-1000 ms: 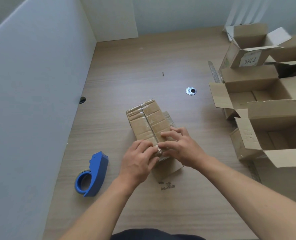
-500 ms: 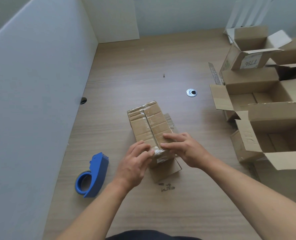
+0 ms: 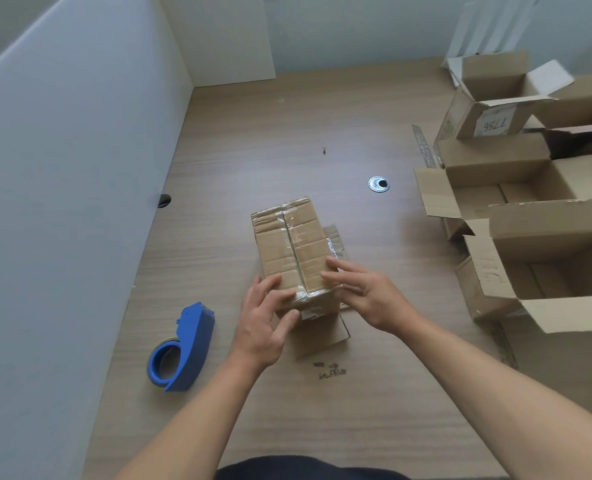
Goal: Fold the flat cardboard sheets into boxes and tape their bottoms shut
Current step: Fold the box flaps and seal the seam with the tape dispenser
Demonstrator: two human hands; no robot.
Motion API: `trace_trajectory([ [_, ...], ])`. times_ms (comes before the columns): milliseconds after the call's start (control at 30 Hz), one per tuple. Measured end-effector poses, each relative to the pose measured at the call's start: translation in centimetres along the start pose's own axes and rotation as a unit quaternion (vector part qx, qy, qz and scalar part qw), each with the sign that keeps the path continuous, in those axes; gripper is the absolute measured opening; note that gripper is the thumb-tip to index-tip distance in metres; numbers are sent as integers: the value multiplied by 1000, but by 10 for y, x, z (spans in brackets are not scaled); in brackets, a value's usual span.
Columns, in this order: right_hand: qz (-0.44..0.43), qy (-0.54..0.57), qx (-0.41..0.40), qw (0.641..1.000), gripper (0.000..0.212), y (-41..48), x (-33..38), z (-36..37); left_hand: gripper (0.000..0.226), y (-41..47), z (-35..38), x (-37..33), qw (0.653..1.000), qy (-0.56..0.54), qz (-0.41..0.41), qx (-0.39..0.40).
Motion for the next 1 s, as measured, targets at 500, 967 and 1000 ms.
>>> trace_trajectory([
  [500, 202, 28, -280, 938, 35, -41, -23, -25, 17, 12, -62, -26, 925, -281, -173, -191],
  [967, 232, 108, -257, 932, 72, -27, -12, -29, 25, 7, -35, -11, 844, -328, -424, -13],
  [1000, 235, 91, -252, 934, 71, -26, -11, -31, 22, 8, -37, -9, 856, -307, -416, -15],
])
Point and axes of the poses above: each hand's wrist, its own y-axis towards the middle knuckle, its own z-axis out of the palm, x = y × z, the point moved 2 cm from there along y, towards the middle knuckle, and after that the axes turned 9 degrees about -z, right-handed, at the moved point
